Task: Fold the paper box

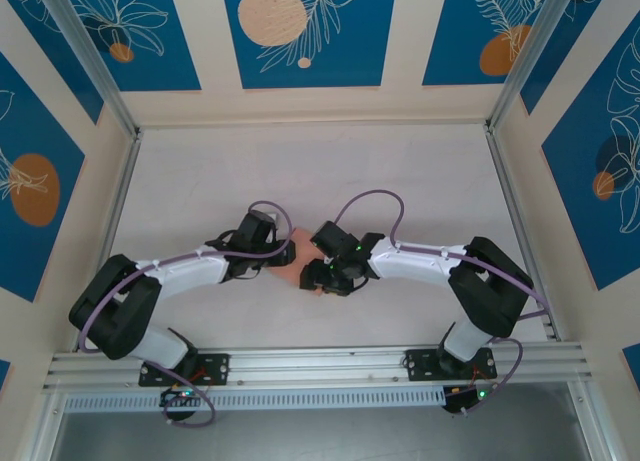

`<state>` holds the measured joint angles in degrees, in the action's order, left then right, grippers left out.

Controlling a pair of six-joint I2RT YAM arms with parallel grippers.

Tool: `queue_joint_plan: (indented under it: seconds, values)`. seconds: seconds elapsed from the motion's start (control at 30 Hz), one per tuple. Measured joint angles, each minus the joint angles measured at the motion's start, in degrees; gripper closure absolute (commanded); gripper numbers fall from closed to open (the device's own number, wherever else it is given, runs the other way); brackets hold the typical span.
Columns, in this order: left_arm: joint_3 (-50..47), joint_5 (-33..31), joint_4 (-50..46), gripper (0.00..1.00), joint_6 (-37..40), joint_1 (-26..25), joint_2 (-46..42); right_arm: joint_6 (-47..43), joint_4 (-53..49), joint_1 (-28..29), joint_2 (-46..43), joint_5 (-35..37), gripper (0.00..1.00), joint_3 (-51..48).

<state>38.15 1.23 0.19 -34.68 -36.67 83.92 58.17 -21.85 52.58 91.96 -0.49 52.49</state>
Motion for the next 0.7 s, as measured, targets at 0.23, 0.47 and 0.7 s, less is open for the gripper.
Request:
queue_joint_plan:
  seconds: [0.23,0.47,0.7]
  values:
    - [0.0,-0.3,0.9,0.47,-0.8,-0.3,0.5,0.7,0.0,0.0,0.0,0.0,0.43,0.0]
    - [0.0,-1.4,1.8,0.47,-1.0,-1.1,1.1,2.5,3.3,0.3,0.2,-2.7,0.28,-1.1]
    - [0.0,-1.8,2.5,0.49,-1.0,-1.4,1.4,3.4,4.8,0.3,0.2,-3.6,0.30,-1.6]
